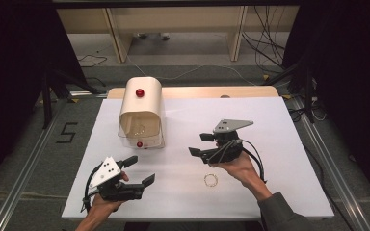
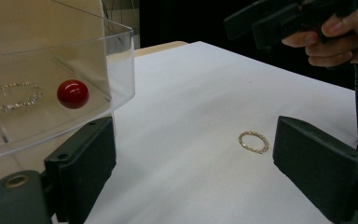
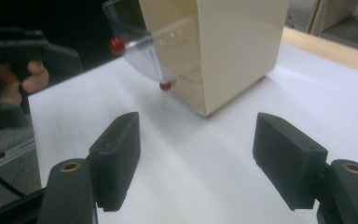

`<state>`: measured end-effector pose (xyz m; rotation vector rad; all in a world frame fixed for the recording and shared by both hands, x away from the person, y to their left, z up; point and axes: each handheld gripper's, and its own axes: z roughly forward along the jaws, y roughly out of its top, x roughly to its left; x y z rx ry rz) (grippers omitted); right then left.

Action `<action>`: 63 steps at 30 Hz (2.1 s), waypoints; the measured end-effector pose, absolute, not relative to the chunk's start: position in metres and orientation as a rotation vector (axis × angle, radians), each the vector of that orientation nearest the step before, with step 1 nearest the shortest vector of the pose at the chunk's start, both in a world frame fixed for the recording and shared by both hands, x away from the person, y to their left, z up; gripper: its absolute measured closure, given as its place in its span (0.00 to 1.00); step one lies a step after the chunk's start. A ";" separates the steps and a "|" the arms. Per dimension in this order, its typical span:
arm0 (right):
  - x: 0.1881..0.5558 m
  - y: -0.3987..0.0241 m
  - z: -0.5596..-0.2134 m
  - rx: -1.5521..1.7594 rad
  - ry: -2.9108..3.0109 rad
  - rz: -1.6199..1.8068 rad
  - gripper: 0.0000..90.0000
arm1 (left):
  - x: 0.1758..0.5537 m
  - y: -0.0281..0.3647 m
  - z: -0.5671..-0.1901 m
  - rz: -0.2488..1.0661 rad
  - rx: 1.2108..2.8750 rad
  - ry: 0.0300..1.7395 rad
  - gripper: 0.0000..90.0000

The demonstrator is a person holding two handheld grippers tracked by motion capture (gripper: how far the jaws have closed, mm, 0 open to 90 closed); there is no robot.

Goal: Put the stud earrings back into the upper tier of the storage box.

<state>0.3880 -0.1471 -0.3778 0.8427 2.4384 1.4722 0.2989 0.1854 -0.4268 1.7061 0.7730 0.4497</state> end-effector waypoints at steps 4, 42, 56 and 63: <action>0.383 -0.156 -0.392 0.872 2.474 1.409 0.36 | 0.299 0.185 -0.427 0.449 1.707 0.771 0.14; 0.368 -0.179 -0.466 1.118 2.557 0.991 0.49 | 0.299 0.185 -0.427 0.449 1.706 0.769 0.14; 0.361 -0.176 -0.478 1.051 2.579 0.842 0.67 | 0.299 0.185 -0.427 0.448 1.706 0.769 0.14; 0.361 -0.180 -0.477 1.063 2.583 0.823 0.88 | 0.298 0.185 -0.427 0.447 1.707 0.769 0.14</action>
